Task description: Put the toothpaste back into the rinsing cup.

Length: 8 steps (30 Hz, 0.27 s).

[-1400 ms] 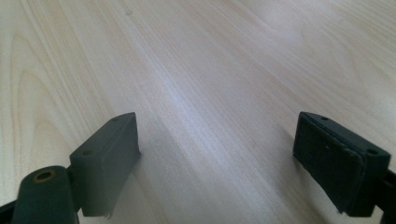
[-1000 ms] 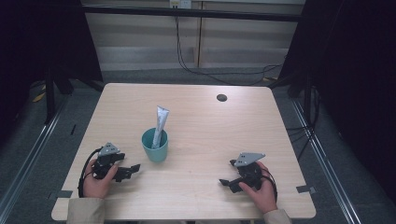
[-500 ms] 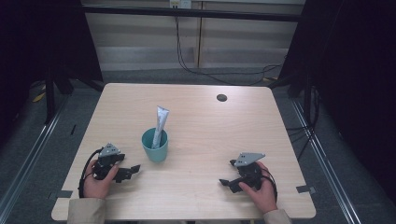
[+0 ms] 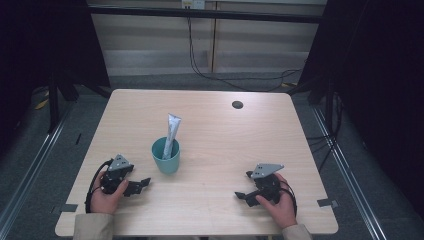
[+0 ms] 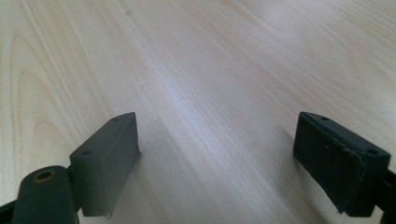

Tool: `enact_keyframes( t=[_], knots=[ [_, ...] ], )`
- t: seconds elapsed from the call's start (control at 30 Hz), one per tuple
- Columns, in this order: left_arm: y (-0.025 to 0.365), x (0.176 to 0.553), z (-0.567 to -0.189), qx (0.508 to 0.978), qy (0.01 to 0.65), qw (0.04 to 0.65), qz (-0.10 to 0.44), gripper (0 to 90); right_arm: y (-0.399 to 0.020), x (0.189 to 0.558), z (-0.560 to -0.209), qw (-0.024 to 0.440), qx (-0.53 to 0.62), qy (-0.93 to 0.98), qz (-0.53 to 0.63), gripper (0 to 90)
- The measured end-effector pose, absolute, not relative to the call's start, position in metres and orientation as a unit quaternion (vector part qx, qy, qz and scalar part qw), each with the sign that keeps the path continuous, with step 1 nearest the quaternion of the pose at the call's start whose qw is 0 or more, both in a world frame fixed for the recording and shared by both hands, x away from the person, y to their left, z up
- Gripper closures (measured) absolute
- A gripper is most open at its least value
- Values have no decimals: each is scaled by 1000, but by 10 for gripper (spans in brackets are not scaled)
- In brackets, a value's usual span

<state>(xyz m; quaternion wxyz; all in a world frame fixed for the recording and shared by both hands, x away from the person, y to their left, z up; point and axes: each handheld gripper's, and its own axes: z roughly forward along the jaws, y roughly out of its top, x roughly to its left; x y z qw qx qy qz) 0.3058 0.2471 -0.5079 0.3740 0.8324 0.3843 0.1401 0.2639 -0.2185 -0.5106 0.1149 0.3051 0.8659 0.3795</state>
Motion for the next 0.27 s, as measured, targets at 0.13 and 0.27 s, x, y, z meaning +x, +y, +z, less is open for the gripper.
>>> enact_keyframes(
  t=[0.13,0.27],
  knots=[
    [246,305,-508,833,383,372,144,152,-219,264,-511,115,305,866,379,137],
    [247,306,-508,833,384,373,143,152,-219,264,-511,114,306,866,379,137]
  ],
)
